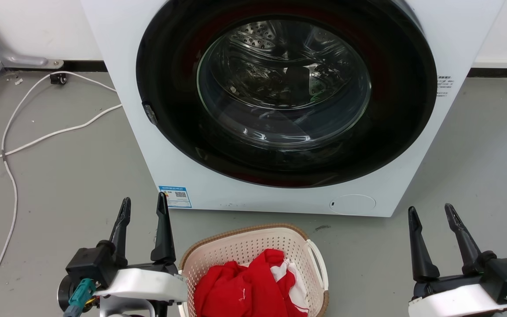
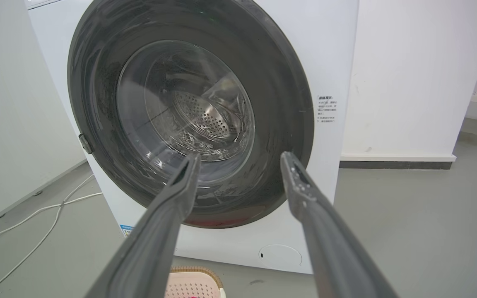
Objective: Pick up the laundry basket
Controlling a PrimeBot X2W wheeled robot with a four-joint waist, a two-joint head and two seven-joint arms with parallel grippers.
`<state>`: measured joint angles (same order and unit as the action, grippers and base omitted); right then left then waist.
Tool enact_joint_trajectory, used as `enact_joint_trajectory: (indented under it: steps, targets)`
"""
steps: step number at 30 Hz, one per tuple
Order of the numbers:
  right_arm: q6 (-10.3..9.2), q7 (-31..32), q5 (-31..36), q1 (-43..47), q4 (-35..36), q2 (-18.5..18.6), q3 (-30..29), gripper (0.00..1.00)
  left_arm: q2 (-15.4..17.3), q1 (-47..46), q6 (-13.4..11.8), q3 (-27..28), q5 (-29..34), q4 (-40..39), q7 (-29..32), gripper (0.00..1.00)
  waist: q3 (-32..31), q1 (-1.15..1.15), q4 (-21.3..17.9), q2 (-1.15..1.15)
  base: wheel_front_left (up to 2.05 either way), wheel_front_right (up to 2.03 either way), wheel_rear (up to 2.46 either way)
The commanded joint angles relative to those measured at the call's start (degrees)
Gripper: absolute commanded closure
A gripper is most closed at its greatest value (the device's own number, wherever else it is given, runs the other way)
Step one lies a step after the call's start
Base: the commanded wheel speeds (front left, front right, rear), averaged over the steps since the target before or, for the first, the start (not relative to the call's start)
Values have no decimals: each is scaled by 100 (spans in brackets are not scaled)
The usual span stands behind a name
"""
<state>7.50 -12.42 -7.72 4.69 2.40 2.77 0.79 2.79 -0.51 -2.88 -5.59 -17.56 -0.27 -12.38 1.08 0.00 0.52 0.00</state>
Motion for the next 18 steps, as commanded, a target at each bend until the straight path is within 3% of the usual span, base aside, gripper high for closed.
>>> enact_joint_trajectory:
  steps: [1, 18]
  targets:
    - [-2, -49, 145, 22, 76, 17, 17, 0, 13, 26, -37, -26, 136, -62, -62, 0, 3, 0, 4, 0, 0, 0, 0]
    - [-2, -231, 924, 129, 159, 17, 25, 0, 14, 102, -131, -106, 880, -87, -242, 0, 21, 0, 0, 0, 0, 0, 0]
